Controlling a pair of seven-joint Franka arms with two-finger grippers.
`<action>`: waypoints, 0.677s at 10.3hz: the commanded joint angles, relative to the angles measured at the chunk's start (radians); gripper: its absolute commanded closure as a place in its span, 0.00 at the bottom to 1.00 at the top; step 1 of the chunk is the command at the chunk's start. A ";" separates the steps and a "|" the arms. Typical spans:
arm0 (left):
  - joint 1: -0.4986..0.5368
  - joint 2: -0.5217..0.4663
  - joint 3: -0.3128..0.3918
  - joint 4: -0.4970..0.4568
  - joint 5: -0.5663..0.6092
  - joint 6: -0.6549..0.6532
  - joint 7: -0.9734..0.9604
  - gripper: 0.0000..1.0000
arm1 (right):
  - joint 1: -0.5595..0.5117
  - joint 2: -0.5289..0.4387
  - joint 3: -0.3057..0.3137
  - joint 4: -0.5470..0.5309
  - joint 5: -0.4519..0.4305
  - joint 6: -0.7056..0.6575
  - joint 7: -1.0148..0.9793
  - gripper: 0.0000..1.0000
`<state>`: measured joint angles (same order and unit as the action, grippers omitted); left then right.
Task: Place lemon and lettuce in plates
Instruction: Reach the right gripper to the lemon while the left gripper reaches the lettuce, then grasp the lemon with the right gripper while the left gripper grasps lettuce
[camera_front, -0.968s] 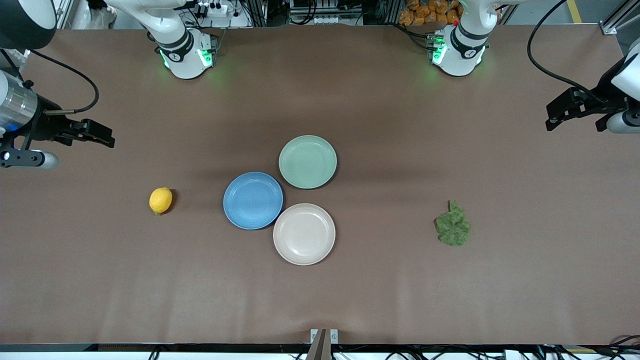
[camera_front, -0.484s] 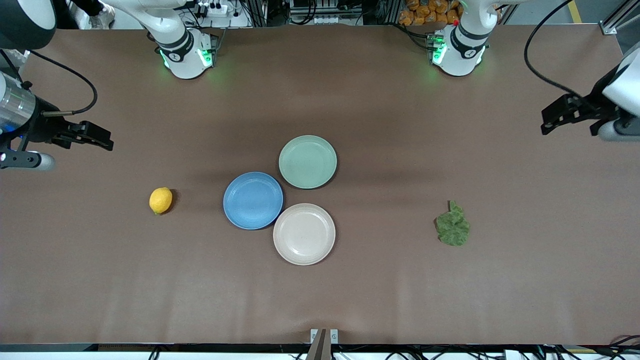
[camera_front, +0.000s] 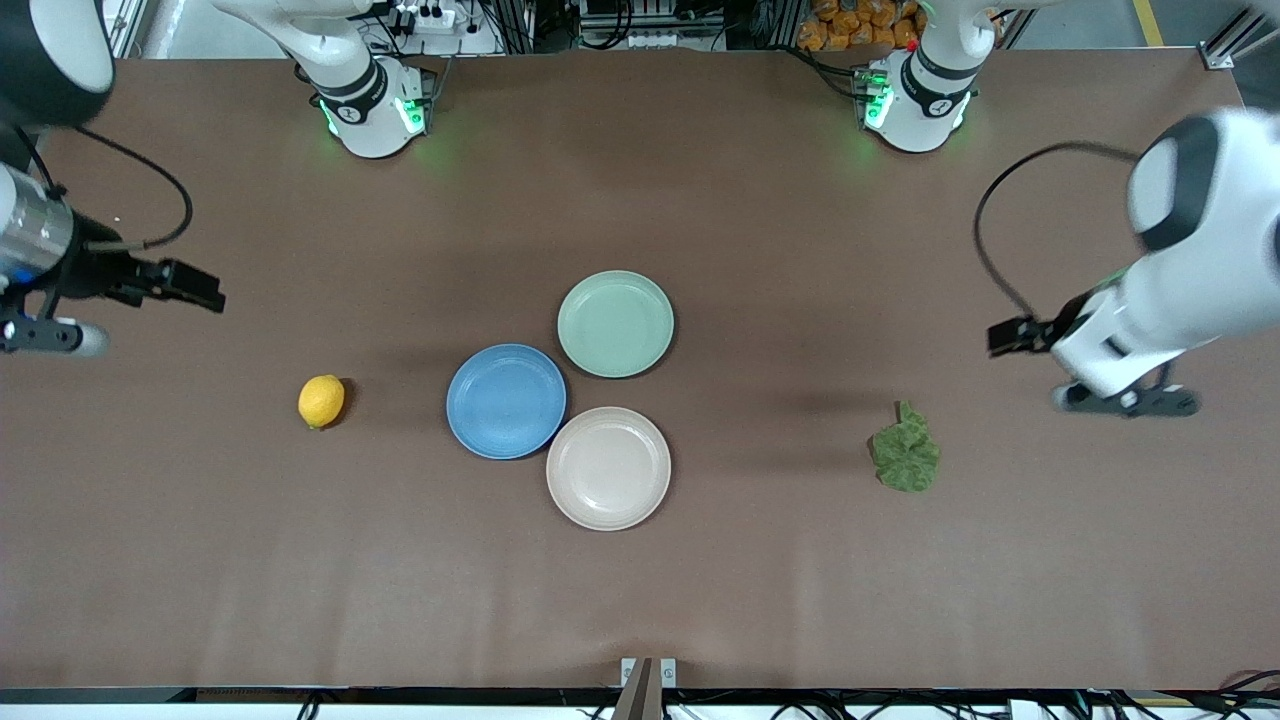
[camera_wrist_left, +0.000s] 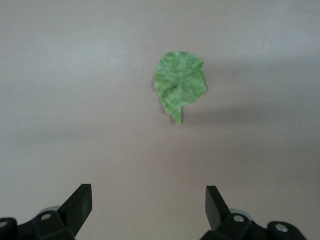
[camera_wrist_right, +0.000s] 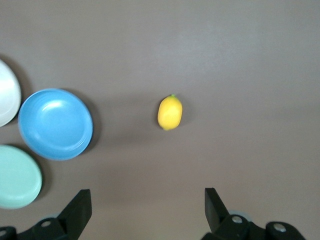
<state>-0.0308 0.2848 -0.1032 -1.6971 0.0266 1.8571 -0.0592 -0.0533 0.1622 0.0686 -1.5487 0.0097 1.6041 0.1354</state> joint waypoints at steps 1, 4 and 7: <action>-0.004 0.042 -0.004 -0.143 -0.004 0.184 -0.004 0.00 | -0.017 0.065 0.008 -0.030 -0.008 0.068 -0.001 0.00; -0.017 0.181 -0.003 -0.179 0.001 0.380 -0.005 0.00 | -0.023 0.125 0.007 -0.132 -0.017 0.208 0.000 0.00; -0.020 0.270 -0.003 -0.162 0.016 0.499 -0.004 0.00 | -0.020 0.230 0.007 -0.269 -0.017 0.399 0.001 0.00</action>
<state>-0.0459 0.5265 -0.1050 -1.8789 0.0270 2.3180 -0.0594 -0.0676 0.3436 0.0678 -1.7619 0.0089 1.9224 0.1328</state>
